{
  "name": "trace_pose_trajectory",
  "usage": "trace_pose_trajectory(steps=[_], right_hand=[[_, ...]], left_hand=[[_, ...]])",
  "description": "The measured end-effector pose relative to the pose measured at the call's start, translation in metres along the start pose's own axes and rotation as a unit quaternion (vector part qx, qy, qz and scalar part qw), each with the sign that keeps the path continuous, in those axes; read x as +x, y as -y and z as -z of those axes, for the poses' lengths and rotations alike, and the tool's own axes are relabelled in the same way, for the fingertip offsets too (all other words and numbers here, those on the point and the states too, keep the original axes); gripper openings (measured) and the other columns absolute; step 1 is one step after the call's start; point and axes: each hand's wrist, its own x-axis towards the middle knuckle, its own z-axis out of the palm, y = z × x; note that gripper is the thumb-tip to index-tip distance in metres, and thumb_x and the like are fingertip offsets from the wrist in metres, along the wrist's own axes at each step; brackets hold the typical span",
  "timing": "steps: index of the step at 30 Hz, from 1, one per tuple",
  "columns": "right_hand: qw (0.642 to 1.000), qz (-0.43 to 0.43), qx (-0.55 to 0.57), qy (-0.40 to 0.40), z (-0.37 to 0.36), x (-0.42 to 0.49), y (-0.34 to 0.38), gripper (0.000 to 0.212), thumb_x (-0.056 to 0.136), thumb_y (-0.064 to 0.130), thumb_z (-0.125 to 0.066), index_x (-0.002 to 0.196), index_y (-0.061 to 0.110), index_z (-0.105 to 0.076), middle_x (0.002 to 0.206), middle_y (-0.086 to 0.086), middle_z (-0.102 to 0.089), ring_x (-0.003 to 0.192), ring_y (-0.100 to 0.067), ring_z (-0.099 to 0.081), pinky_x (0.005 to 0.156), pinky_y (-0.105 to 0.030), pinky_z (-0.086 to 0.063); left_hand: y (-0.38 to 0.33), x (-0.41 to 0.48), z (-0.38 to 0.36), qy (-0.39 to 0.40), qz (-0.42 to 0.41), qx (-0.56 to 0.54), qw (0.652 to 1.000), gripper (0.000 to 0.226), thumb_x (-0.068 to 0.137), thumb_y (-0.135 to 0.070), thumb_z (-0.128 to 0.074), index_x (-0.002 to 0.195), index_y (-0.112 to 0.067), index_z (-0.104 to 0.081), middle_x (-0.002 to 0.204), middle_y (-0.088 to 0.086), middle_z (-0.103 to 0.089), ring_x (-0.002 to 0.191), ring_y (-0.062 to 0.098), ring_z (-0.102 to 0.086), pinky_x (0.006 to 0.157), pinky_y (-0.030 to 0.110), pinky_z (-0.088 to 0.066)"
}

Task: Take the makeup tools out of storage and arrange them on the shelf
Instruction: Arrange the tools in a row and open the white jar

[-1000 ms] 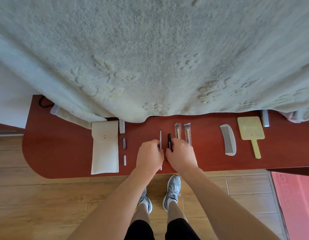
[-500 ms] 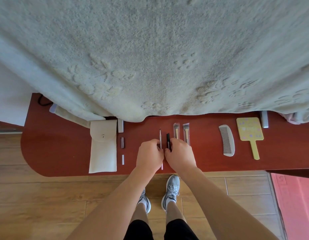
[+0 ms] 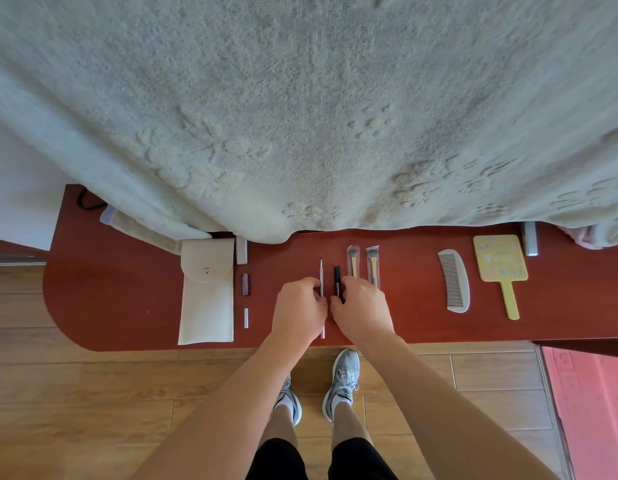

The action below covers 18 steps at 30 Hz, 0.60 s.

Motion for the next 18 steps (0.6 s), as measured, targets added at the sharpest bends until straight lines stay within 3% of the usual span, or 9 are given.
trace_pose_trajectory(steps=[6, 11, 18], right_hand=[[1.0, 0.002, 0.004, 0.0, 0.0005, -0.0002, 0.0002, 0.012, 0.092, 0.022, -0.058, 0.101, 0.014, -0.062, 0.082, 0.006, -0.05, 0.069, -0.013, -0.047, 0.05, -0.01, -0.023], [1.0, -0.001, 0.006, -0.001, 0.0007, -0.0004, 0.0001, 0.016, 0.092, 0.024, -0.059, 0.105, 0.014, -0.063, 0.084, 0.006, -0.052, 0.072, -0.014, -0.048, 0.06, -0.018, -0.034], [1.0, -0.005, 0.007, -0.006, 0.0011, -0.0006, -0.0007, 0.015, 0.091, 0.025, -0.06, 0.102, 0.015, -0.063, 0.082, 0.006, -0.053, 0.069, -0.013, -0.049, 0.051, -0.013, -0.027]], left_hand=[[0.0, 0.0001, -0.0001, 0.002, -0.004, -0.004, 1.0, 0.022, 0.09, -0.012, -0.066, 0.11, -0.012, -0.074, 0.087, 0.001, -0.075, 0.076, 0.014, -0.07, 0.071, 0.019, -0.053], [0.0001, -0.0005, 0.0005, 0.006, -0.003, -0.003, 1.0, 0.021, 0.09, -0.013, -0.066, 0.109, -0.013, -0.074, 0.087, 0.001, -0.075, 0.075, 0.014, -0.07, 0.071, 0.021, -0.054], [0.0006, -0.0016, 0.0007, 0.003, -0.004, -0.005, 1.0, 0.024, 0.09, -0.014, -0.066, 0.113, -0.011, -0.073, 0.092, 0.002, -0.076, 0.079, 0.015, -0.071, 0.075, 0.023, -0.056]])
